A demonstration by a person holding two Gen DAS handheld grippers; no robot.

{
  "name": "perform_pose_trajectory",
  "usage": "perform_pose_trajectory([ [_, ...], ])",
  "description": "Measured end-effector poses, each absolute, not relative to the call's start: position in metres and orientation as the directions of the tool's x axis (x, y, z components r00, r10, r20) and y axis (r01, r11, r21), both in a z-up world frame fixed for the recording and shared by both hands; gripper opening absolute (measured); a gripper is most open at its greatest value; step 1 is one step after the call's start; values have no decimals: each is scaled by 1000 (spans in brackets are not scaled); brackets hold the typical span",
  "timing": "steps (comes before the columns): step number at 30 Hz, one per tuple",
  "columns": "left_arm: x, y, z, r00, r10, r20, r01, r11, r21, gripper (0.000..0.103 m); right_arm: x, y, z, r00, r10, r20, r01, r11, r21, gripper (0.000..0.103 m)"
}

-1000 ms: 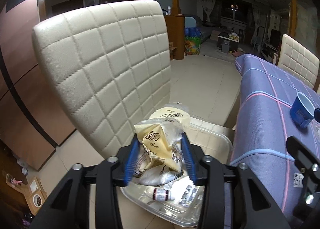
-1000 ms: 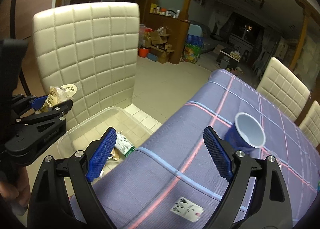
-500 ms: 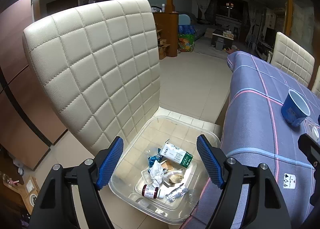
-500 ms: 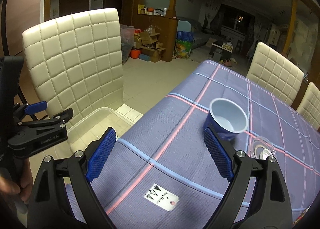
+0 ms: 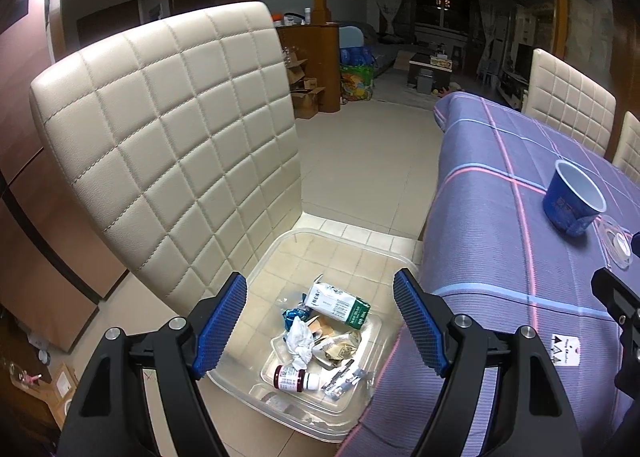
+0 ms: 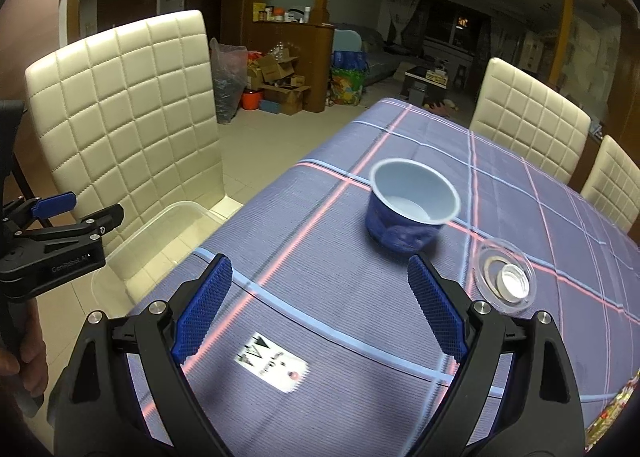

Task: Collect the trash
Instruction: 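Grasp the red-and-gold wrapper with the right gripper while the left grasps the white bottle cap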

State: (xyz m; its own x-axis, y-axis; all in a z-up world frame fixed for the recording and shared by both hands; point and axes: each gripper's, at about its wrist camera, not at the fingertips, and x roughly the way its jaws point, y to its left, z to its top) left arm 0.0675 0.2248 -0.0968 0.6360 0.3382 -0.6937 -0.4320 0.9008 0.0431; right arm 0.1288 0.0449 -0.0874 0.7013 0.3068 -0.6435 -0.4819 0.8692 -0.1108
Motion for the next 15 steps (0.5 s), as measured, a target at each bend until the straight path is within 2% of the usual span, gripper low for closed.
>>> perform_pose_trajectory([
  [9,74,189,-86,670,301,-679,-360,931,58,74,125,4,-85,741,253,-623,-415,901,-128,89],
  [15,84,148,-81,687,259,-680,-279,957,82,74,113,-46,-80,816,128,-564,-298,929,-221,89],
])
